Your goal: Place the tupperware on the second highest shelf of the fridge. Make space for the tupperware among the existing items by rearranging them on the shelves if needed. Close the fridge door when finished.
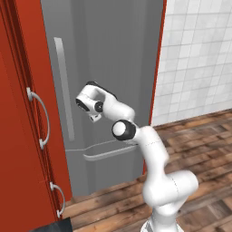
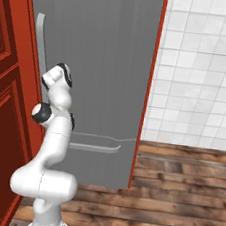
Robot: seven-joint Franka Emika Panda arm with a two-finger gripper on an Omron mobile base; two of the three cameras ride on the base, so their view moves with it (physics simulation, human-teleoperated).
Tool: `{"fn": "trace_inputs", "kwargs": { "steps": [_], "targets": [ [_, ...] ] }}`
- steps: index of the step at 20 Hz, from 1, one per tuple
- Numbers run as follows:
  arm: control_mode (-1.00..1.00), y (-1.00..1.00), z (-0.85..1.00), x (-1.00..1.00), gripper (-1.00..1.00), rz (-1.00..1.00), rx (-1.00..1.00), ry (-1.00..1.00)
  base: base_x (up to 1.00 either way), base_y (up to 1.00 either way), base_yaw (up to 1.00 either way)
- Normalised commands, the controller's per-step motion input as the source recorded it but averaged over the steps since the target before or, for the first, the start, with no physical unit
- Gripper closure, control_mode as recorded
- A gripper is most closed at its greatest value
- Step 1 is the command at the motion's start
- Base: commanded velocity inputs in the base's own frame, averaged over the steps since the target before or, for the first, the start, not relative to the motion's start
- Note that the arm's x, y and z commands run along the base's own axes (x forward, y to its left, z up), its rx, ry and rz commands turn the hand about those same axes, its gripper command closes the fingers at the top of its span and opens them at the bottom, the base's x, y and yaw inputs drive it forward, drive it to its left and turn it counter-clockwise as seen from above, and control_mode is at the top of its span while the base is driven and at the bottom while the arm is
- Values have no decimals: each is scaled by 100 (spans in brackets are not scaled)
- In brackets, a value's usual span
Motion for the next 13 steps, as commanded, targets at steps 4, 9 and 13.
{"fn": "trace_inputs", "kwargs": {
  "steps": [4, 9, 13],
  "targets": [
    [-100, -4, -59, -32, -100, -15, -18, 22, 0, 0, 0],
    [-100, 0, -29, -88, -100, -8, -13, 2, 0, 0, 0],
    [-100, 0, -4, -96, -100, -3, -11, 0, 0, 0, 0]
  ]
}}
